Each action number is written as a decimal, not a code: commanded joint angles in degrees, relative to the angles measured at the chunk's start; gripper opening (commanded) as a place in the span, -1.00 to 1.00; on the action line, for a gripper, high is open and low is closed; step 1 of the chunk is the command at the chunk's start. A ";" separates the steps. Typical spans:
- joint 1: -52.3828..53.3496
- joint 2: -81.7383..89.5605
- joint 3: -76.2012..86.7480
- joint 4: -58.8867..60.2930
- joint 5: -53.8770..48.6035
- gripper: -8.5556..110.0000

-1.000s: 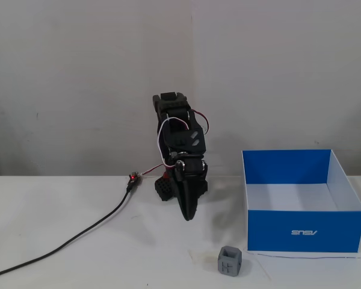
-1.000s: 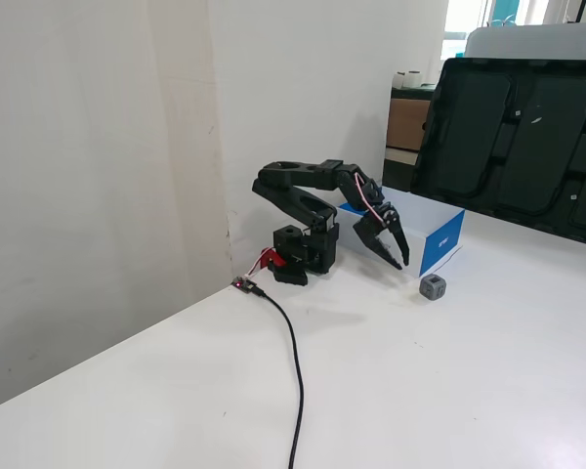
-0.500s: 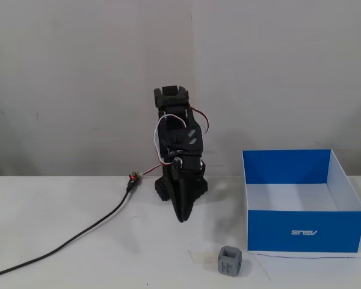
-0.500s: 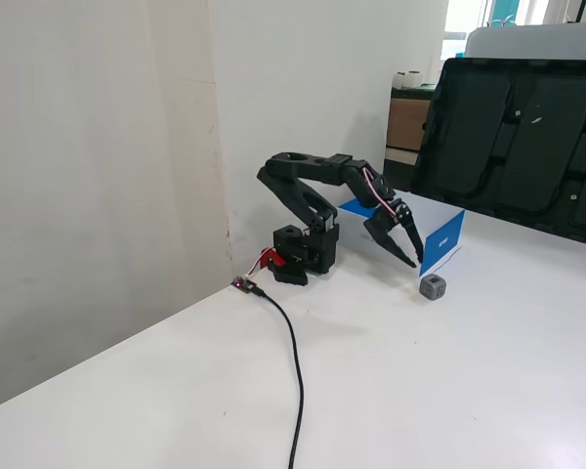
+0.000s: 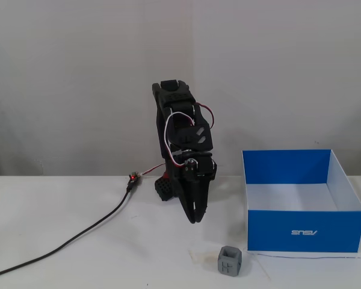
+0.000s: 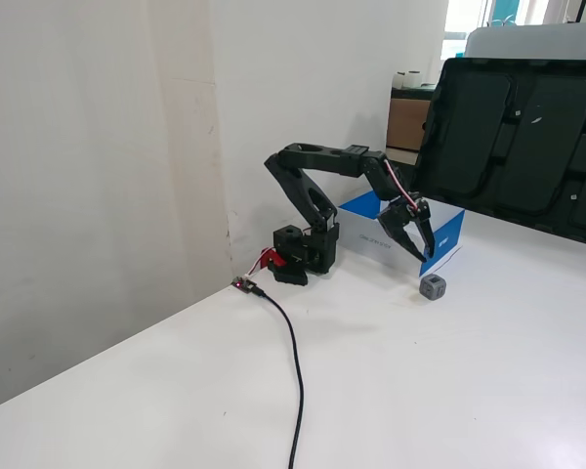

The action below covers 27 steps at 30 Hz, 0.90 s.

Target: Pick the gray block and keep it in the box.

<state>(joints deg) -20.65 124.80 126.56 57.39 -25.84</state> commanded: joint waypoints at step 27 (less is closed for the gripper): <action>-6.42 -26.28 -21.97 8.35 -14.06 -0.85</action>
<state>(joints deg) -26.46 99.49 109.95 64.78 -38.14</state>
